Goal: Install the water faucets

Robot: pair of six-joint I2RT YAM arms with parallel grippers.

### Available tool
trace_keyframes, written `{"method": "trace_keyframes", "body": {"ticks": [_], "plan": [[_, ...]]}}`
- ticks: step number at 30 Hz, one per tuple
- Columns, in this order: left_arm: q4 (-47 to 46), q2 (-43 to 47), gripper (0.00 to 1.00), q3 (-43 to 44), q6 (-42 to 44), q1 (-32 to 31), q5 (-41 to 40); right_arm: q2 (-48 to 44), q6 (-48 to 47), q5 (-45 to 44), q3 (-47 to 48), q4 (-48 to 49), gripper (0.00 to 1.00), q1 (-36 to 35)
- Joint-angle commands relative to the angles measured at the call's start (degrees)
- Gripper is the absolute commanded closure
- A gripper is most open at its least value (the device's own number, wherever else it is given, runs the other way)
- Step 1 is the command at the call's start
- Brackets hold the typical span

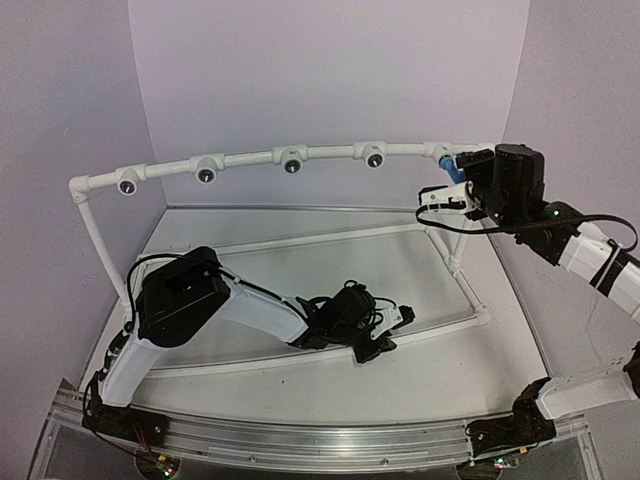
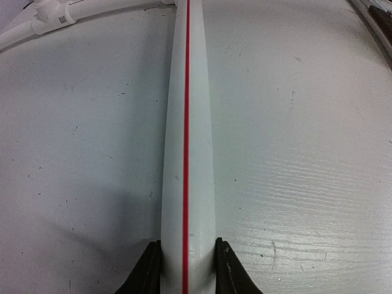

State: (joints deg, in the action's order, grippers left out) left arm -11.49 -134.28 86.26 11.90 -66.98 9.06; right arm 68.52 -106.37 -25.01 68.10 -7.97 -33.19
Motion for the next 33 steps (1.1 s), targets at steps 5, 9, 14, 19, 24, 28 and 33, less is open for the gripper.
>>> {"method": "trace_keyframes", "body": {"ticks": [5, 9, 14, 19, 24, 28, 33], "plan": [[13.85, -5.3, 1.0, -1.95, 1.79, -2.35, 7.11, 2.14, 24.08, -6.0, -0.98, 6.49, 0.73, -1.38], [13.86, -5.45, 1.0, -1.79, 1.75, -2.28, 7.23, 2.74, 58.4, -0.64, -0.91, 6.51, 0.93, -1.87], [13.91, -5.5, 1.0, -1.71, 1.72, -2.33, 7.38, 2.31, 111.88, 8.01, -3.36, 13.24, 1.0, -1.18], [13.89, -5.25, 1.0, -2.07, 1.69, -2.29, 7.15, 0.05, 160.03, 19.8, -14.26, 37.95, 1.0, 0.04], [13.86, -5.03, 1.0, -2.41, 1.71, -2.36, 7.11, 2.42, 188.78, 22.71, -23.44, 70.39, 1.0, 0.23], [13.86, -5.17, 1.0, -2.22, 1.66, -2.34, 7.25, -2.66, 178.05, 24.4, -25.97, 68.74, 0.57, 0.32], [13.88, -5.16, 1.0, -2.25, 1.58, -2.37, 7.4, -14.75, 149.94, 21.04, -24.49, 36.15, 0.12, 0.3]]}}
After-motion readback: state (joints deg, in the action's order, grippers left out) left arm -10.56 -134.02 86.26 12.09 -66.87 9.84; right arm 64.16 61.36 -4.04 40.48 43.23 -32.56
